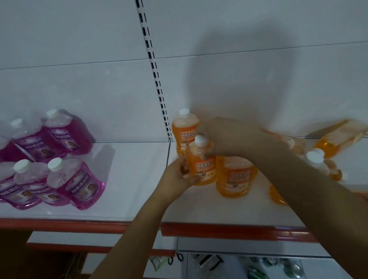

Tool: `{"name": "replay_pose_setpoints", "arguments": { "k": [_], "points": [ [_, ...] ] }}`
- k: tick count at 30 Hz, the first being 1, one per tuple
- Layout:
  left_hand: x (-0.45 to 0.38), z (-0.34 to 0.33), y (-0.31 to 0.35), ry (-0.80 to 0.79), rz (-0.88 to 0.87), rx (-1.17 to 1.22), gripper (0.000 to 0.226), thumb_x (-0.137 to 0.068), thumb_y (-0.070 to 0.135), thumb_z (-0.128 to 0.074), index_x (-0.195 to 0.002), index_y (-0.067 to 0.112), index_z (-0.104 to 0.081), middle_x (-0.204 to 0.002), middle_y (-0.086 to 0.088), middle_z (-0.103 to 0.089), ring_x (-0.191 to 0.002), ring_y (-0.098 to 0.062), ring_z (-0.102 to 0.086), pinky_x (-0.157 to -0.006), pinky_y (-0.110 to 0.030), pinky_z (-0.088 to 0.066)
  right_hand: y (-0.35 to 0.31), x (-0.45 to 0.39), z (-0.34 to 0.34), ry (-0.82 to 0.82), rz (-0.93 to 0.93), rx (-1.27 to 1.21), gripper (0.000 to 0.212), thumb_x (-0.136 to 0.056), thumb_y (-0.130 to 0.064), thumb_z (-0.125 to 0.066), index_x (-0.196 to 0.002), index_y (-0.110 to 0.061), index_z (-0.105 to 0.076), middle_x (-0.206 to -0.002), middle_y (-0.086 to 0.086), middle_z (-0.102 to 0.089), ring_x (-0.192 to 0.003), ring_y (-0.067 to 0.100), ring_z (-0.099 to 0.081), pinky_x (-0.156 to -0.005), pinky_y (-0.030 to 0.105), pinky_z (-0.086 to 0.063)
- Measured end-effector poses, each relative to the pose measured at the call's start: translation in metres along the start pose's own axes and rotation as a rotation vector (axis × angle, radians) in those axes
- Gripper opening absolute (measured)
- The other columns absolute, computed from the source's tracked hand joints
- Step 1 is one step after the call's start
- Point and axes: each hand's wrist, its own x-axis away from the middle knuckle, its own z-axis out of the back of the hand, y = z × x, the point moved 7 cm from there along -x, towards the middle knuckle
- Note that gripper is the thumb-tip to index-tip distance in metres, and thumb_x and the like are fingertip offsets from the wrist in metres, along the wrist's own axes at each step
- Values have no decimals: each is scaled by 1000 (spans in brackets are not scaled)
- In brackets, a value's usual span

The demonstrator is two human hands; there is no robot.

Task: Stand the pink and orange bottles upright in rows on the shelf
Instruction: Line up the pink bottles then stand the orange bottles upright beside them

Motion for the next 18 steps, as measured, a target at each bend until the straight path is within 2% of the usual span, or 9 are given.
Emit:
{"name": "replay_pose_setpoints", "arguments": {
  "k": [4,6,9,11,13,15,18],
  "points": [
    [1,0,4,-7,9,-62,49,-83,22,-80,-125,29,-57,-119,11,-68,-108,-4,-66,-99,-33,-54,3,3,-1,-17,10,-21,29,-83,-37,-70,-105,-20,-62,-103,-1,-65,-91,17,-61,-75,33,-51],
    [5,1,7,49,-5,-117,55,-83,28,-79,-131,29,-54,-125,11,-63,-114,-5,-61,-102,-33,-52,5,4,-1,7,-3,-73,33,-88,-46,-62,-107,-19,-61,-110,0,-65,-94,17,-61,-80,36,-52],
    [24,9,16,234,-77,-127,65,-84,36,-77,-140,32,-45,-134,16,-52,-123,0,-51,-101,-16,-43,8,4,9,174,-42,-176,55,-91,-58,-53,-133,-22,-50,-133,-2,-51,-117,18,-53,-95,37,-47],
    [41,17,24,372,-115,-129,62,-87,37,-74,-141,35,-43,-134,22,-48,-126,5,-46,-98,-6,-38,2,8,22,387,-35,-254,56,-94,-54,-50,-139,-20,-45,-139,-1,-47,-125,18,-47,-97,32,-41],
    [57,25,32,480,-121,-141,56,-91,36,-69,-140,38,-41,-133,29,-44,-128,9,-42,-100,-4,-34,-11,16,33,544,-10,-370,55,-96,-51,-49,-141,-20,-43,-143,-2,-45,-127,16,-44,-96,26,-36],
    [70,30,38,529,-121,-169,54,-94,38,-64,-141,42,-37,-133,36,-39,-129,11,-40,-102,-2,-31,-27,20,37,595,42,-484,58,-96,-52,-48,-144,-21,-40,-146,-4,-42,-130,13,-42,-99,24,-33],
    [85,33,41,534,-84,-246,57,-95,47,-57,-146,33,-36,-143,24,-40,-133,5,-38,-105,-5,-27,-54,16,35,554,127,-591,64,-96,-58,-42,-150,-24,-32,-153,-7,-35,-139,11,-33,-108,25,-28]
  ]
}}
